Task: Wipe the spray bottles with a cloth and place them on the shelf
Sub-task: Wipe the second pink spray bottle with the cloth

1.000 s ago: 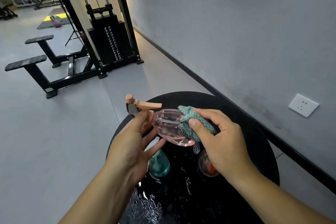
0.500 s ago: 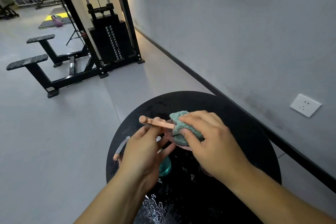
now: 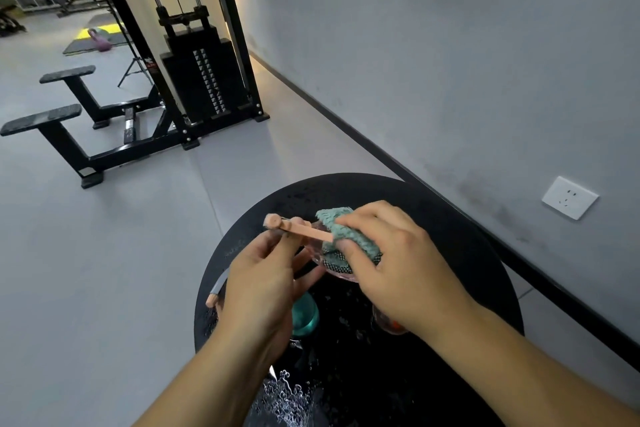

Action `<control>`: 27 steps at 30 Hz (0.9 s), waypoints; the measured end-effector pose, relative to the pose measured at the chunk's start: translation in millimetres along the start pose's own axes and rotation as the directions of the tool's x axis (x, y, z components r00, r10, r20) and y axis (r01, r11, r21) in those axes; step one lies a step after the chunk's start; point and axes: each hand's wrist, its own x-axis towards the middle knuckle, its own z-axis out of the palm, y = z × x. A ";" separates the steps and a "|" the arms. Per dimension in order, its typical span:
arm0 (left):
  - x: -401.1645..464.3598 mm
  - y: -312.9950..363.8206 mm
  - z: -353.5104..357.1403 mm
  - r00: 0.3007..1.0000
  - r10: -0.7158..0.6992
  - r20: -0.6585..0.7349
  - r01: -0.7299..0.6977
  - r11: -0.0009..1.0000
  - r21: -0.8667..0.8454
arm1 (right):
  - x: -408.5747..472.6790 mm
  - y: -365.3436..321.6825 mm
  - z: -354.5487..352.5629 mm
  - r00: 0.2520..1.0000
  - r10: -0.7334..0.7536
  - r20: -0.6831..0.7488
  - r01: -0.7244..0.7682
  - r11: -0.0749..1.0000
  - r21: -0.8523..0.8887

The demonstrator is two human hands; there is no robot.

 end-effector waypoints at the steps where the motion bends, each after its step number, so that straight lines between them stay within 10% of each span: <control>1: 0.6 0.6 -1.2 1.000 0.008 -0.008 -0.008 1.000 -0.006 | 1.1 3.4 -1.3 0.999 0.041 -0.012 -0.040 0.999 0.013; 16: 5.3 7.8 -6.8 0.998 0.029 -0.063 -0.033 0.998 -0.061 | 1.4 11.0 -6.1 0.981 0.141 -0.131 -0.118 0.978 0.172; 21: 1.5 3.4 -3.4 1.000 0.005 -0.030 -0.005 1.000 -0.025 | -3.4 -1.5 1.0 0.997 -0.066 -0.052 0.068 0.997 0.038; 27: 5.0 6.8 -8.4 0.997 0.055 -0.048 -0.057 0.998 -0.023 | 1.8 11.7 -4.4 0.978 0.160 -0.133 -0.133 0.972 0.194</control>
